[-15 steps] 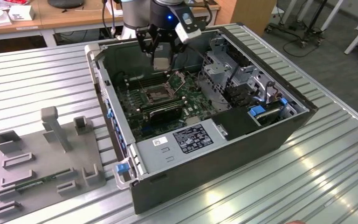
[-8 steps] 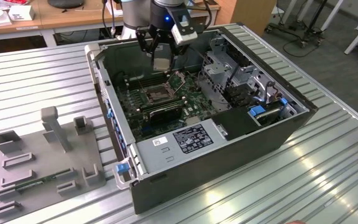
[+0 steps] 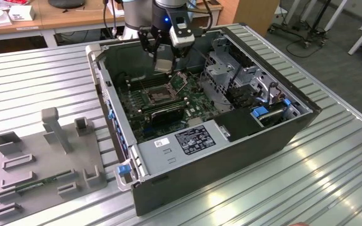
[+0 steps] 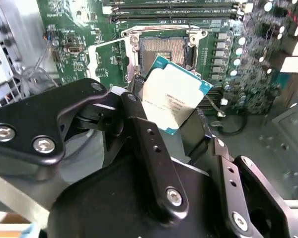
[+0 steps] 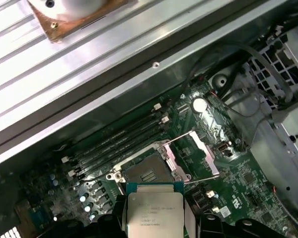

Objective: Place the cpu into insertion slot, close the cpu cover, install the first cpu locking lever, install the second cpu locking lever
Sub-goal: 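Place the cpu into insertion slot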

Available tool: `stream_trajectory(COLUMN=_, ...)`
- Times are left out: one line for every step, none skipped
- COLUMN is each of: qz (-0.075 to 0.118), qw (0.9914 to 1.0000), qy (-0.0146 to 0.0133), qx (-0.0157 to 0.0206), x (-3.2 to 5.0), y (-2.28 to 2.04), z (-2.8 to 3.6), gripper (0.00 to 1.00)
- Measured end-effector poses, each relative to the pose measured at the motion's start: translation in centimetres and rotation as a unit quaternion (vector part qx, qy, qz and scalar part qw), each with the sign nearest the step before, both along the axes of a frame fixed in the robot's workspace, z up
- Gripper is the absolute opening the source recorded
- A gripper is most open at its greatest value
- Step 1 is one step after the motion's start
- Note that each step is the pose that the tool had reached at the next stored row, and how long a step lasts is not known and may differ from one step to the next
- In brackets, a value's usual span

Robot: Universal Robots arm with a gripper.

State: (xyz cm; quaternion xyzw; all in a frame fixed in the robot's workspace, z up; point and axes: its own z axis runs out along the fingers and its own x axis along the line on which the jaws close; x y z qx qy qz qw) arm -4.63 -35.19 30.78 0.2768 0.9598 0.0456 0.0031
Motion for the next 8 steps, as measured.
stream_trajectory(qz=-0.009, qw=0.99996, qy=0.0000, qx=0.0000, x=0.00, y=0.00, z=-0.04, gripper=0.54)
stream_trajectory(qz=-0.018, qw=0.99984, qy=0.0000, qx=0.0000, x=0.00, y=0.00, z=-0.07, gripper=0.54)
stream_trajectory(qz=-0.027, qw=0.99964, qy=0.0000, qx=0.0000, x=0.00, y=0.00, z=-0.10, gripper=0.54)
stream_trajectory(qz=-0.036, qw=0.99936, qy=0.0000, qx=0.0000, x=0.00, y=0.00, z=-0.13, gripper=0.54)
stream_trajectory(qz=-0.045, qw=0.99899, qy=0.0000, qx=0.0000, x=0.00, y=0.00, z=-0.17, gripper=0.54)
stream_trajectory(qz=-0.054, qw=0.99855, qy=0.0000, qx=0.0000, x=0.00, y=0.00, z=-0.20, gripper=0.54)
stream_trajectory(qz=-0.064, qw=0.99797, qy=0.0000, qx=0.0000, x=0.00, y=0.00, z=-0.23, gripper=0.54)
stream_trajectory(qz=-0.073, qw=0.99735, qy=0.0000, qx=0.0000, x=0.00, y=0.00, z=-0.27, gripper=0.54)
